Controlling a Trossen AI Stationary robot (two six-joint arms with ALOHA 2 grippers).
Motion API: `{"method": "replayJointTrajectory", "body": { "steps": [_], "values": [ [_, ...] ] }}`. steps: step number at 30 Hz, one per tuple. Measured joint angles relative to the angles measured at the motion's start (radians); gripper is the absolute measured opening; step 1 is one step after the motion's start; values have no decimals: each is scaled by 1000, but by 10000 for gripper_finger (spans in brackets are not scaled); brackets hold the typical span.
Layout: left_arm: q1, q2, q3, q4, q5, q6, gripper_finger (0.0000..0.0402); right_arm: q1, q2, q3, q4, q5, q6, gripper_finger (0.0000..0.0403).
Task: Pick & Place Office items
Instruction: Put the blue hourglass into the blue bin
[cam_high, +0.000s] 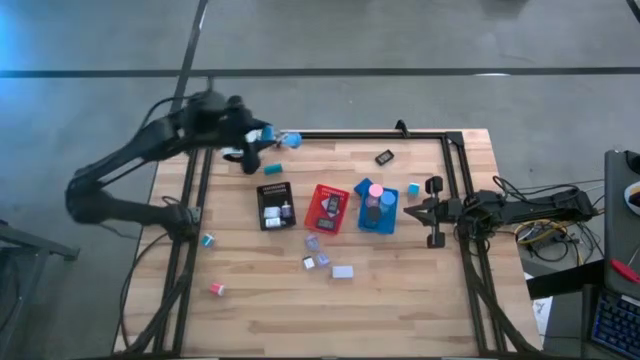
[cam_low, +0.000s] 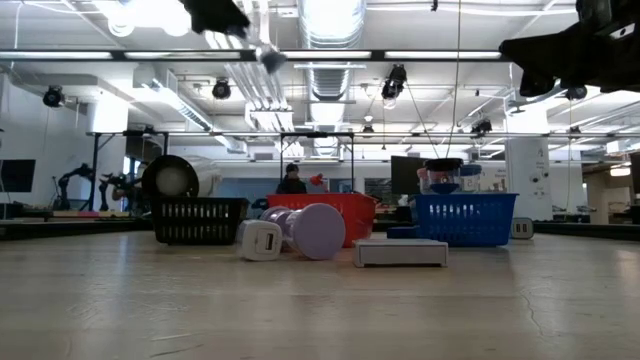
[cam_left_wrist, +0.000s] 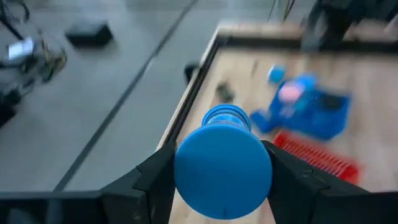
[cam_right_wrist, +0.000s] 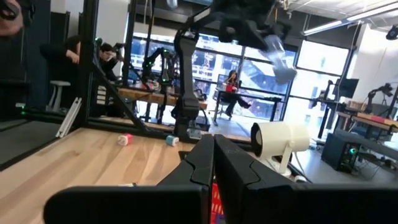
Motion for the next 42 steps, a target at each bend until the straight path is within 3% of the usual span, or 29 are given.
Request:
{"method": "replayJointTrajectory", "body": {
  "steps": [8, 13, 18, 21, 26, 37, 42],
  "values": [
    [-80, -379, -336, 267, 22, -143, 199, 0, 0, 0, 6, 0, -1, 8],
    [-105, -595, -635, 639, 103, -294, 199, 0, 0, 0, 6, 0, 13, 8],
    [-114, -715, -886, 915, 143, -388, 199, 0, 0, 0, 7, 0, 11, 8],
    [-115, -748, -1007, 1064, 143, -405, 199, 0, 0, 0, 8, 1, 12, 8],
    [-115, -747, -1137, 1165, 143, -449, 199, 0, 5, 0, 7, 0, 18, 8],
    [-115, -747, -1309, 1328, 141, -450, 199, 0, 24, 0, 9, 1, -4, 8],
    [-115, -748, -1326, 1332, 140, -450, 199, 0, 24, 0, 27, 2, -23, 8]
  ]
}}
